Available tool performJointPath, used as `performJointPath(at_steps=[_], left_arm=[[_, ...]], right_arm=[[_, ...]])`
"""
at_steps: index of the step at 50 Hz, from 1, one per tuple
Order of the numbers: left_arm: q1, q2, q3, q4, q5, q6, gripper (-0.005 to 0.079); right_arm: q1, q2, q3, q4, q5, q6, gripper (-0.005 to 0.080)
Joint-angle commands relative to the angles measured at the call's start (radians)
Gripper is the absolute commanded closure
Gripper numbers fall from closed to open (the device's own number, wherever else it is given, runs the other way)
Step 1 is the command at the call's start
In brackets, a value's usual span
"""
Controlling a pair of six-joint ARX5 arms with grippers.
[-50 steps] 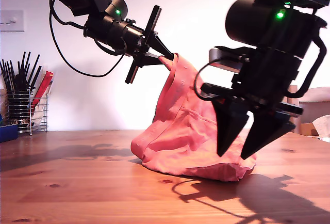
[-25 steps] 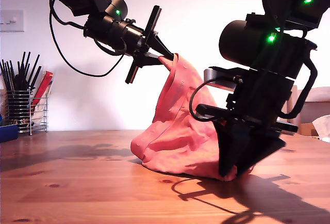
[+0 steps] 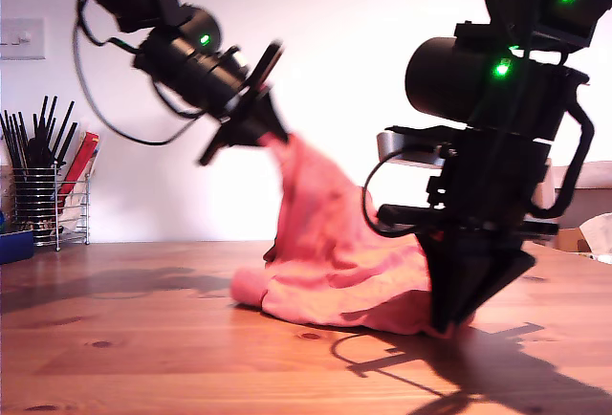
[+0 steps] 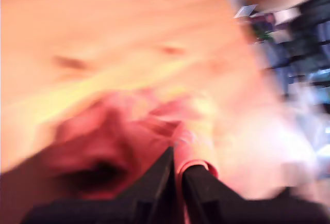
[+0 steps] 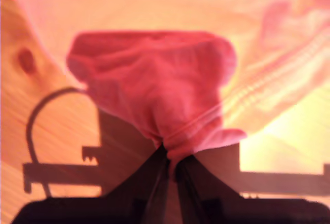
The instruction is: Fold the underwear in front of you. After folding it, place it to the left side.
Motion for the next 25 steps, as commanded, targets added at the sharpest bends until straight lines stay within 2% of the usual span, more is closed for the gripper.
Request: performJointPath(at_steps=[1,16,17,19,21,25], left_arm=[[-0.006,0.004,0.001,-0.007,-0.023,0.086,0.0764],[-0.026,0.004,0.001,-0.109,-0.242,0.31,0.0764],[-0.027,0.004,0.002,-0.121,-0.258,0.364,0.0764],[-0.032,0.004,0.001,-0.138,-0.296,0.378,0.0764],[-0.037,0.004,0.001,-0.154,-0.341,0.449,0.0764],[-0.044,0.004,0.001,-0.177,-0.416,0.515,0.0764]], right_arm=[[-0.029,0.017,-0.002,-0.038,0.023,-0.04,0.0765],[-0.142,0.017,0.158,-0.198,0.025,-0.159,0.0765],[-0.147,0.017,0.168,-0.206,0.025,-0.166,0.0765],[-0.157,0.017,0.188,-0.221,0.025,-0.183,0.0765],[-0.164,0.017,0.203,-0.231,0.025,-0.198,0.0765],[-0.178,0.017,0.222,-0.24,0.025,-0.212,0.0765]])
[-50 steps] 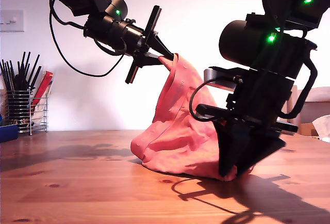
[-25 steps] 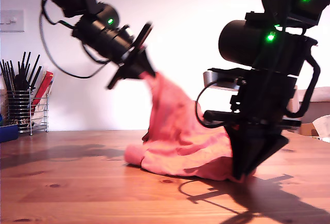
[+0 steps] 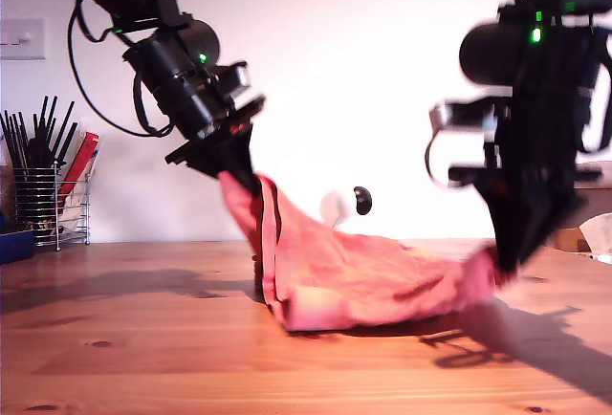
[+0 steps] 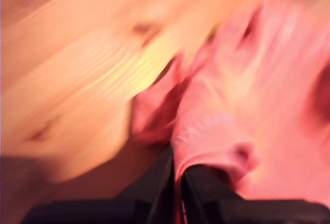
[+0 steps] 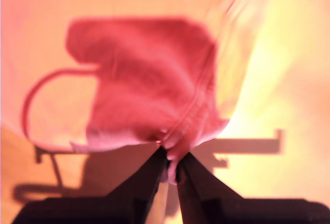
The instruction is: Fold the underwear in front of you. After folding it, place it to the left side.
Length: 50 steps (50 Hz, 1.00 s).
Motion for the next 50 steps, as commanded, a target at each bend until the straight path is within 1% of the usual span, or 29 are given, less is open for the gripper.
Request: performJointPath(at_steps=[1,8,12,20,22,28,32,35,37,38,41,42,47,50], left_arm=[[-0.005,0.004,0.001,-0.01,-0.043,0.064,0.0764],[-0.006,0.004,0.001,-0.044,-0.145,0.126,0.0764],[-0.006,0.004,0.001,-0.088,-0.205,0.132,0.0764],[-0.002,0.004,0.001,-0.146,-0.255,0.133,0.0764],[-0.002,0.004,0.001,-0.161,-0.267,0.151,0.0764],[-0.008,0.004,0.001,-0.211,-0.279,0.15,0.0764],[-0.025,0.004,0.001,-0.243,-0.27,0.138,0.0764],[-0.04,0.004,0.001,-0.268,-0.259,0.121,0.0764],[-0.054,0.005,0.001,-0.28,-0.251,0.116,0.0764],[-0.06,0.005,0.001,-0.286,-0.244,0.092,0.0764],[-0.077,0.006,0.0,-0.297,-0.232,0.08,0.0764],[-0.081,0.006,0.0,-0.299,-0.227,0.058,0.0764],[-0.11,0.006,-0.011,-0.323,-0.224,0.044,0.0764],[-0.122,0.006,-0.032,-0.33,-0.239,0.045,0.0764]], right_arm=[[-0.003,0.014,-0.001,-0.014,0.001,-0.014,0.0765],[-0.027,0.014,0.0,-0.039,0.016,-0.056,0.0765],[-0.05,0.014,-0.001,-0.036,0.034,-0.061,0.0765],[-0.116,0.014,0.0,-0.019,0.049,-0.072,0.0765],[-0.129,0.014,0.0,-0.01,0.049,-0.072,0.0765],[-0.152,0.014,0.0,0.014,0.047,-0.071,0.0765],[-0.151,0.014,0.0,0.026,0.031,-0.07,0.0765],[-0.15,0.014,0.0,0.033,-0.005,-0.055,0.0765],[-0.141,0.014,-0.001,0.032,-0.031,-0.048,0.0765],[-0.135,0.014,-0.001,0.029,-0.045,-0.042,0.0765],[-0.113,0.014,-0.001,0.009,-0.081,-0.026,0.0765],[-0.107,0.014,-0.001,0.004,-0.089,-0.026,0.0765],[-0.06,0.017,-0.002,-0.003,-0.094,-0.043,0.0765],[-0.035,0.023,-0.002,-0.003,-0.093,-0.063,0.0765]])
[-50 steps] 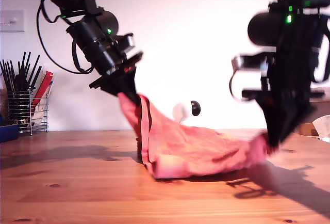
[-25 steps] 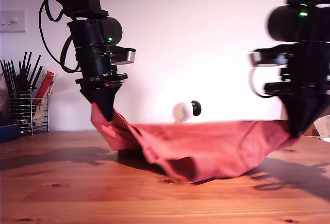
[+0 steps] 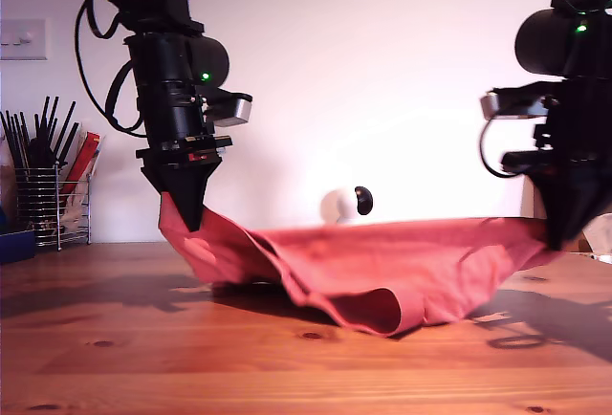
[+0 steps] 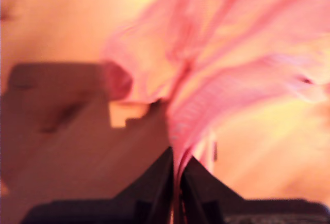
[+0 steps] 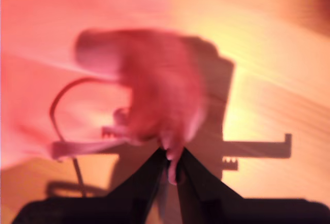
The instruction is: Fold the underwear in front of you. After folding it, place it to the left side.
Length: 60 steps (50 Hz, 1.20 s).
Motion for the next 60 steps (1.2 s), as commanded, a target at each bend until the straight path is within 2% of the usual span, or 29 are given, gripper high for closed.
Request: performJointPath(at_steps=[1,8,13,19,26,36,41,45,60], left_arm=[[-0.013,0.006,-0.04,-0.005,-0.014,-0.006,0.0764],[-0.02,0.006,-0.15,0.035,-0.042,-0.006,0.0764],[-0.021,0.006,-0.211,0.058,-0.066,-0.006,0.0764],[-0.021,0.006,-0.225,0.08,-0.107,-0.007,0.0764],[-0.025,0.006,-0.225,0.084,-0.102,-0.007,0.0764],[-0.042,0.006,-0.225,0.056,-0.069,-0.003,0.0764],[-0.044,0.006,-0.225,0.051,-0.068,-0.002,0.0764],[-0.044,0.006,-0.225,0.05,-0.069,-0.002,0.0764],[-0.044,0.006,-0.225,0.055,-0.069,0.002,0.0764]], right_arm=[[0.026,0.024,-0.01,-0.002,-0.005,-0.021,0.0765],[0.041,0.042,-0.01,-0.035,0.021,-0.033,0.0765],[0.04,0.042,-0.01,-0.036,0.081,-0.035,0.0765],[0.029,0.042,-0.01,-0.016,0.164,-0.039,0.0765],[0.017,0.042,-0.01,0.035,0.183,-0.024,0.0759],[0.017,0.042,-0.01,0.073,0.185,-0.005,0.0535],[0.016,0.042,-0.01,0.101,0.222,-0.008,0.0465],[0.01,0.042,-0.009,0.092,0.238,-0.019,0.0447],[-0.04,0.042,0.03,-0.023,0.209,-0.017,0.0447]])
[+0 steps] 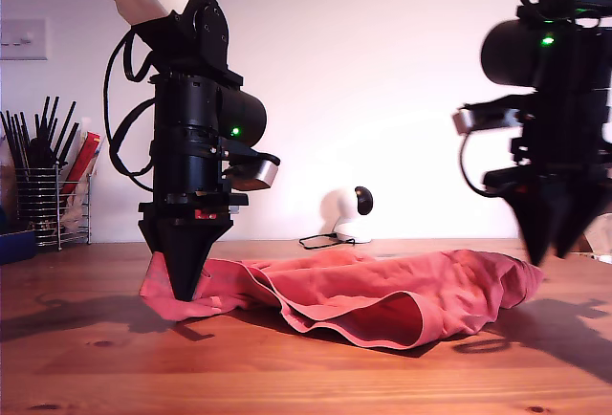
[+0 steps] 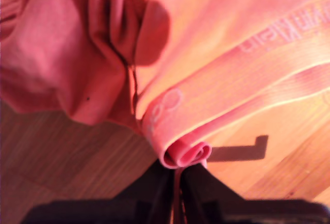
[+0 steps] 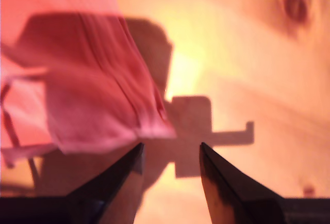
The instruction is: Fold the underwear in front of you. After folding it, place it to the left side.
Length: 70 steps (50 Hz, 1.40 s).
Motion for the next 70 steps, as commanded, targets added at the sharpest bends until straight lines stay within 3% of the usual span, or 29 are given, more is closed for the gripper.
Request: performJointPath(at_steps=[1,9,19,37,46,70], left_arm=[[-0.002,0.006,-0.001,0.0,0.004,0.003,0.0764],[-0.003,0.006,-0.001,0.008,0.004,0.003,0.0764],[-0.003,0.006,-0.001,0.019,0.006,0.002,0.0764],[-0.003,0.006,-0.001,0.034,0.018,0.002,0.0764],[-0.002,0.006,-0.001,0.036,0.021,0.002,0.0764],[-0.002,0.006,-0.001,0.05,0.032,0.002,0.0764]], right_arm=[[-0.013,0.013,0.034,-0.026,-0.005,0.005,0.0447],[-0.003,0.013,0.054,-0.143,-0.113,0.019,0.0446],[0.106,0.013,0.054,-0.207,-0.248,0.012,0.0446],[0.325,0.013,0.054,-0.152,-0.262,-0.009,0.0436],[0.359,0.016,0.054,-0.103,-0.26,-0.018,0.0332],[0.42,0.107,0.053,-0.07,-0.212,-0.013,0.0304]])
